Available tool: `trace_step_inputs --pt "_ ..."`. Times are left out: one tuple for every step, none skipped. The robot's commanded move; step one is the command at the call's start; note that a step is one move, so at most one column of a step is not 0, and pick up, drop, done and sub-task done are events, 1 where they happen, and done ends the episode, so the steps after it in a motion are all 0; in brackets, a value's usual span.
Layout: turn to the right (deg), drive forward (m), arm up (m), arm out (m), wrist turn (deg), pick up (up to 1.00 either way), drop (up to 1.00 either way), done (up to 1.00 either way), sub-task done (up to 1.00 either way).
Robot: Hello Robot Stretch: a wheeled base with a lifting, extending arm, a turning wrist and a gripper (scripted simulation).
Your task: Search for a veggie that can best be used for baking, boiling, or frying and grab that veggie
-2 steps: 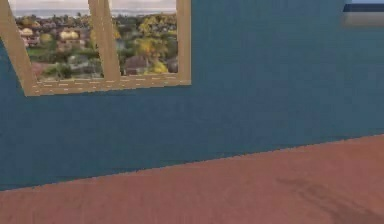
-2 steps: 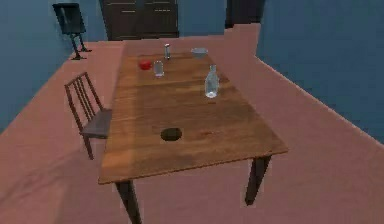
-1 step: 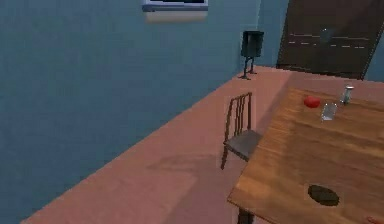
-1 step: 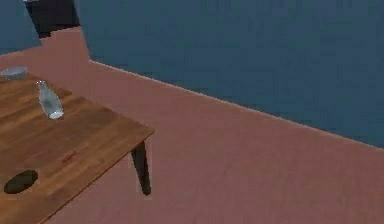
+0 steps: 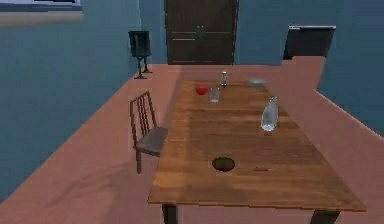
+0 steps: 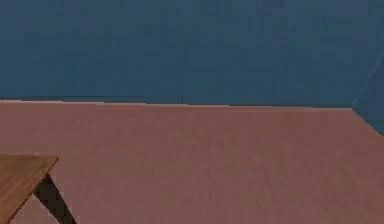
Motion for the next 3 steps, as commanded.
trace_step_inputs --pt "0.0 0.4 0.0 0.0 0.0 0.0 0.0 0.0 0.0" --pt "-45.0 0.0 0.0 0.0 0.0 0.0 0.0 0.0 0.0" --pt "-21.0 0.0 0.0 0.0 0.0 0.0 0.0 0.0 0.0"
